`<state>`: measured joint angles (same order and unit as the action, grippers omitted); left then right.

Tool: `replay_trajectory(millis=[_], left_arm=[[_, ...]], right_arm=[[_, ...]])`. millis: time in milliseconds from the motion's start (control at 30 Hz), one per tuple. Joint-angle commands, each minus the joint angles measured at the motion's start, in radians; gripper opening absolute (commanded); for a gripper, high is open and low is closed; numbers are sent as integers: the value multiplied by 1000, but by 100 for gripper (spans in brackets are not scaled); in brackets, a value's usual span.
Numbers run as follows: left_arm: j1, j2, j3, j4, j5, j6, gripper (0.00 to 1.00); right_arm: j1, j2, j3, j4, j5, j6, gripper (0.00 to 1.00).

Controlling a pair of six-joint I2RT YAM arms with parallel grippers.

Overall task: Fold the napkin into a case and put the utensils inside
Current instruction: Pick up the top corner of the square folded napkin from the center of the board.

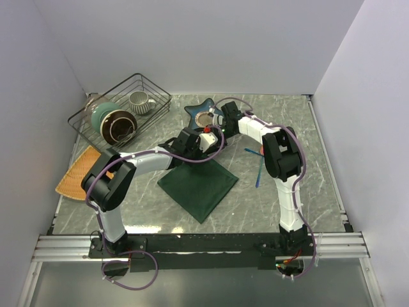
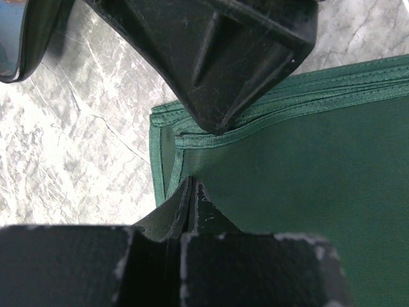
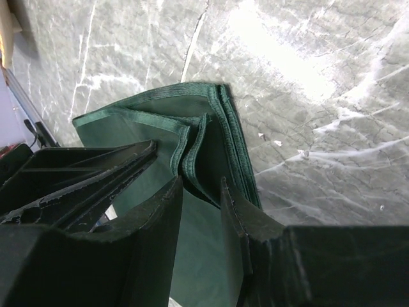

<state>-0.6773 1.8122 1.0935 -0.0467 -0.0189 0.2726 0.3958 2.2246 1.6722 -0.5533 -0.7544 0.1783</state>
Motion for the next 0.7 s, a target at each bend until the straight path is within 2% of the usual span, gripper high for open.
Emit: replay_trajectory(millis=[0,167,333,400,433,467,500,533,633,667], left_arm=[[1,-50,-7,39,23,2,1],[1,-53,-10,73,23,4,1],[2,-62,-21,77,25,2,1],[2,-70,-30,85,23,-1,5],[2,-73,-30,84,23,-6,9],[1,-76,-32,82,23,-16,20],[7,-83,-34,73,22,-21,25],[13,-93,-37,70,23,-29,34],[65,-140,-44,50,84,-82,46],[111,-177,-50,50,111,-120,47]], right_arm=[[9,23,50,10,-37,9,38],[9,30,57,12,-63,23,33],[9,29,54,16,-91,27,11],[8,29,52,16,-98,33,0],[9,27,49,19,-102,35,0],[11,23,46,24,-105,33,0],[8,18,35,29,-105,33,0],[9,14,31,33,-108,32,0],[8,-8,18,35,-112,13,0],[8,-13,12,36,-114,1,0]])
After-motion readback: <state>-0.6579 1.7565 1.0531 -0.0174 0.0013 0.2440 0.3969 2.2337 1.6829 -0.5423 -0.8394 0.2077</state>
